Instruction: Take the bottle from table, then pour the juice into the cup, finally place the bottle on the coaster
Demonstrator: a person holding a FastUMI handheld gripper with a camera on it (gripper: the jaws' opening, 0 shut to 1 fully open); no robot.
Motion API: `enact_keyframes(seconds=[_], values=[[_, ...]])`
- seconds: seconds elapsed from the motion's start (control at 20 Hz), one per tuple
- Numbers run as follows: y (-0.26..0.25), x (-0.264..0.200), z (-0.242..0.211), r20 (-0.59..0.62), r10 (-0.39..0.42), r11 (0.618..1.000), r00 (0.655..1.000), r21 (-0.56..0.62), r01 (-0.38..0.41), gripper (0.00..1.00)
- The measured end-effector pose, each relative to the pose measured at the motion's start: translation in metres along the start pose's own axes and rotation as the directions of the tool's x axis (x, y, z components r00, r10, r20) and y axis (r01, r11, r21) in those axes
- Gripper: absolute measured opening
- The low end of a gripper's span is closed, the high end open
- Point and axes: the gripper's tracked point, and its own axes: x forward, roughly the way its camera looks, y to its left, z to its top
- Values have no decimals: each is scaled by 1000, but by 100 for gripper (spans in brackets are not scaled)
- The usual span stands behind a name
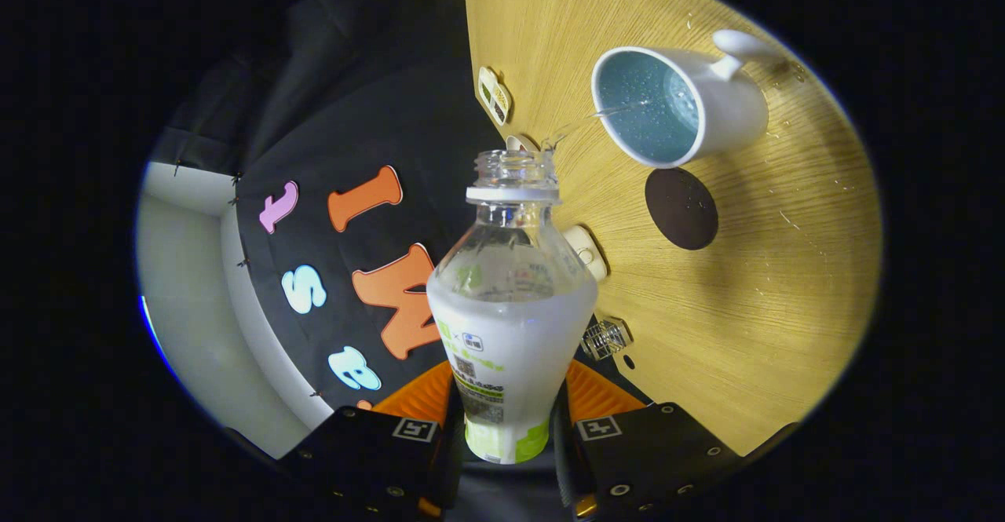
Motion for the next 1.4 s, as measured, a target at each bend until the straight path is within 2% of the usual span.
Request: enact_keyframes(seconds=[0.4,1.4], values=[[7,-1,0,-3,32,999,999,44,-32,50],[9,-4,3,4,31,995,999,99,-32,50]])
